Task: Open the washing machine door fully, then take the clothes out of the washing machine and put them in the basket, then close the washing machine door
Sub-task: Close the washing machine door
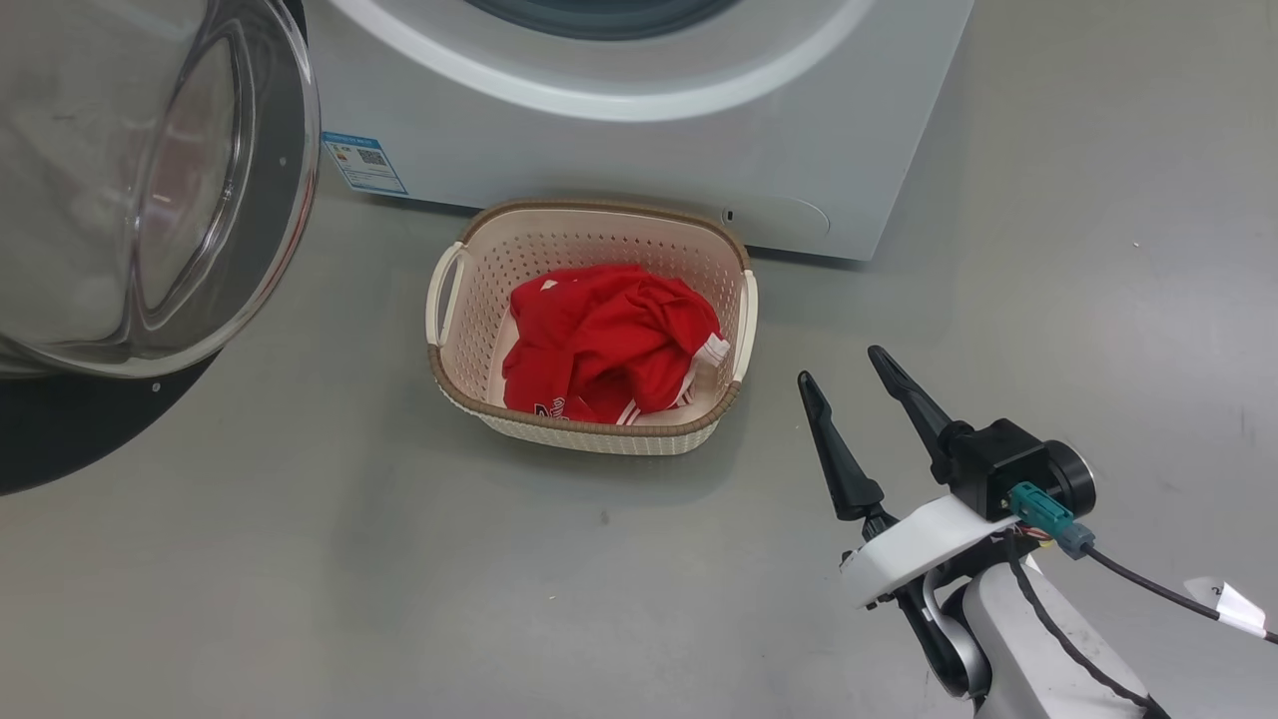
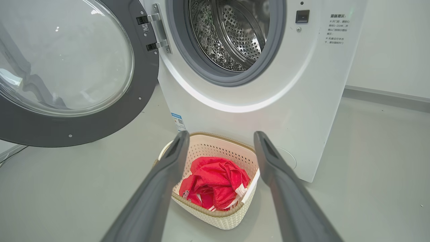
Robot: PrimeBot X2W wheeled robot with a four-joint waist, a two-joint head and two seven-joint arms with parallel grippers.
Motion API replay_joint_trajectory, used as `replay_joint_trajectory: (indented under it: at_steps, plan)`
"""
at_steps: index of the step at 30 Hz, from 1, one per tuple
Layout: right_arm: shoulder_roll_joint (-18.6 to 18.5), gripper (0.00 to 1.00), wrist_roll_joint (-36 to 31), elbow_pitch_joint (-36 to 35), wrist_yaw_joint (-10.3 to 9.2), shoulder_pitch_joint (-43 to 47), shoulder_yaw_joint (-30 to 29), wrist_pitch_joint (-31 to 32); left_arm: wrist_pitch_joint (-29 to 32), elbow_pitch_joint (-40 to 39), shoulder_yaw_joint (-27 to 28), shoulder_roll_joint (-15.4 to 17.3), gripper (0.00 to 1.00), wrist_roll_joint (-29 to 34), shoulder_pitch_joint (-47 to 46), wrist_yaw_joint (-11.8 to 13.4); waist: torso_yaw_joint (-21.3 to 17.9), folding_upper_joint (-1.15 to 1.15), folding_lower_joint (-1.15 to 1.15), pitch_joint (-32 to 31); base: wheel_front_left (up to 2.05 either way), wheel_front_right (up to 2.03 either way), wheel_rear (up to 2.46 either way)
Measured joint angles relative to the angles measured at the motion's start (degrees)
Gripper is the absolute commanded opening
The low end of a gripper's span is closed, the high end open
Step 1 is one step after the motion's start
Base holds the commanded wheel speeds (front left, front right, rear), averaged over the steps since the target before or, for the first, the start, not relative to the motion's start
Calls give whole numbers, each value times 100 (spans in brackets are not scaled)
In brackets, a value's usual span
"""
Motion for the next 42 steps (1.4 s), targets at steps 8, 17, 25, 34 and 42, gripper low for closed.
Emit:
replay_joint_trajectory:
  at_steps: [8,17,25,34,42]
  plan:
    - [26,100,1,35,0,0,-1,-7,396,30,-164,-18,0,16,18,-94,26,0,0,-74,0,0,0]
    - [33,100,11,81,0,1,-12,-18,927,53,-234,-212,0,-32,53,-417,62,0,0,-159,0,0,0]
    - [48,100,44,151,0,10,-42,-24,1329,102,-178,-470,0,-233,193,-650,120,0,0,-286,0,0,0]
    - [69,100,114,179,1,25,-46,-24,1922,96,-143,-727,0,-490,334,-937,185,0,0,-439,0,0,0]
    - [96,100,122,185,1,30,-31,-24,2472,-24,-129,-849,0,-731,499,-1132,194,0,0,-511,0,0,0]
